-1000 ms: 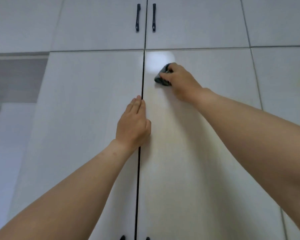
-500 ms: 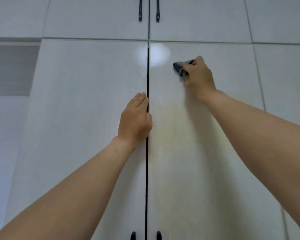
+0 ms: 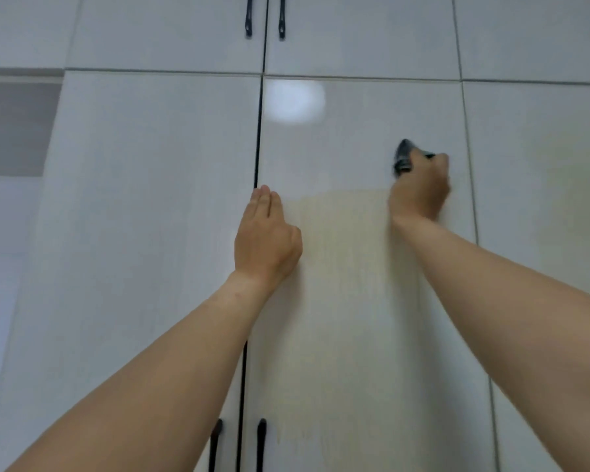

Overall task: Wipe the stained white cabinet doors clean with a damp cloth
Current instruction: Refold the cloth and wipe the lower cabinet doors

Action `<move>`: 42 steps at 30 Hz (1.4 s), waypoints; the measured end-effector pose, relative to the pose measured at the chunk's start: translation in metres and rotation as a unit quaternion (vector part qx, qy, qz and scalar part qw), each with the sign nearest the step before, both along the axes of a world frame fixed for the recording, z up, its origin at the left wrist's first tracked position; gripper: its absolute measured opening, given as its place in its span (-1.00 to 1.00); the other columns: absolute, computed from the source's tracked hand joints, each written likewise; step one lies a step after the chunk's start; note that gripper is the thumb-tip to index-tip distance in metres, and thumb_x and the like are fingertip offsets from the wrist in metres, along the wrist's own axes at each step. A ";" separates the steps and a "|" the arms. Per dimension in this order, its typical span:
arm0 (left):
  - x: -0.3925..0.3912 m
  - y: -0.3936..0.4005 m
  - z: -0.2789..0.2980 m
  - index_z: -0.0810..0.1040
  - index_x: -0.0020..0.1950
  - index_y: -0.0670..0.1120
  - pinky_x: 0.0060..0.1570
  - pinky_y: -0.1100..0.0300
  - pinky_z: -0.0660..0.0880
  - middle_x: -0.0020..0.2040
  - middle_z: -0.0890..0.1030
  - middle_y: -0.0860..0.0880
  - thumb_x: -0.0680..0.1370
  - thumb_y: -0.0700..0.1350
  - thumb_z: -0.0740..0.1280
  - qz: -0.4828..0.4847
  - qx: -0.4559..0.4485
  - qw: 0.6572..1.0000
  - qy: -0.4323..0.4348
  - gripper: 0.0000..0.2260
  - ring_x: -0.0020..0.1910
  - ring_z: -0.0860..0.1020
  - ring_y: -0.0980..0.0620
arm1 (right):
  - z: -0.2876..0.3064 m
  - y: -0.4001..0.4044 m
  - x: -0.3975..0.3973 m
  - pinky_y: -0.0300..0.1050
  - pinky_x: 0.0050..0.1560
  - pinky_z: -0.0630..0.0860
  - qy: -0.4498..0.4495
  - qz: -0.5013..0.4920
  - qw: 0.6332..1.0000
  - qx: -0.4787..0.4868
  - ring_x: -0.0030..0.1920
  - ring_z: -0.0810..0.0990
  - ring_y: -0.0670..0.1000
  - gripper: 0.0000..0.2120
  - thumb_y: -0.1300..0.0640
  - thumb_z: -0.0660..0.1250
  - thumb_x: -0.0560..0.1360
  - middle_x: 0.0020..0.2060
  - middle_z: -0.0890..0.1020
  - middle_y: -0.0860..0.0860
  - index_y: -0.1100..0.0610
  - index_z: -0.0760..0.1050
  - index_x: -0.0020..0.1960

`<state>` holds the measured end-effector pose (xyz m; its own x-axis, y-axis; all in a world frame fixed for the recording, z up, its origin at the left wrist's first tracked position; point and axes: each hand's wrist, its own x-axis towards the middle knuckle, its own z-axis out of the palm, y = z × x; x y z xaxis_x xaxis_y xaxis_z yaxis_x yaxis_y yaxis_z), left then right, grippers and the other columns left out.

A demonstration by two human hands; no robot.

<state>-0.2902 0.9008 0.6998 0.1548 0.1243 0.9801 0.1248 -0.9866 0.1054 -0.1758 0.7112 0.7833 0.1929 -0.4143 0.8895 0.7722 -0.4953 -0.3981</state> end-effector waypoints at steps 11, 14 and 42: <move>0.013 -0.015 -0.001 0.15 0.56 -0.32 0.58 0.03 0.00 0.60 0.13 -0.25 0.44 -0.09 0.02 0.030 -0.039 0.999 -0.022 -0.31 0.60 0.05 -0.15 | -0.016 -0.075 0.048 -0.18 0.02 0.46 -0.048 -0.043 0.994 -0.086 -0.02 0.51 0.16 -0.74 0.28 0.14 0.61 0.13 0.41 0.09 0.27 0.45 0.26; 0.014 -0.013 -0.003 0.14 0.56 -0.32 0.58 0.04 -0.02 0.60 0.12 -0.26 0.44 -0.10 0.04 0.032 -0.030 0.999 -0.013 -0.31 0.60 0.05 -0.17 | -0.033 -0.044 0.033 -0.41 -0.17 0.29 -0.002 0.008 1.000 -0.019 -0.07 0.49 0.07 -0.81 0.29 0.13 0.61 0.00 0.39 -0.06 0.26 0.45 0.16; -0.020 0.055 -0.041 0.17 0.58 -0.24 0.53 0.27 -0.10 0.61 0.14 -0.14 0.46 -0.20 0.03 -0.017 0.068 0.998 -0.005 -0.35 0.61 0.04 -0.04 | -0.024 0.105 -0.045 -0.03 -0.07 0.56 -0.248 -0.004 0.910 -0.331 -0.06 0.57 0.22 -0.81 0.18 0.27 0.59 0.01 0.54 0.19 0.20 0.58 0.13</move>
<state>-0.3106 0.9558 0.6588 0.1471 -0.0150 0.9890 0.0915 -0.9954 -0.0287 -0.2206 0.8161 0.7597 -0.3018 0.2445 0.9215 0.7710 -0.5060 0.3868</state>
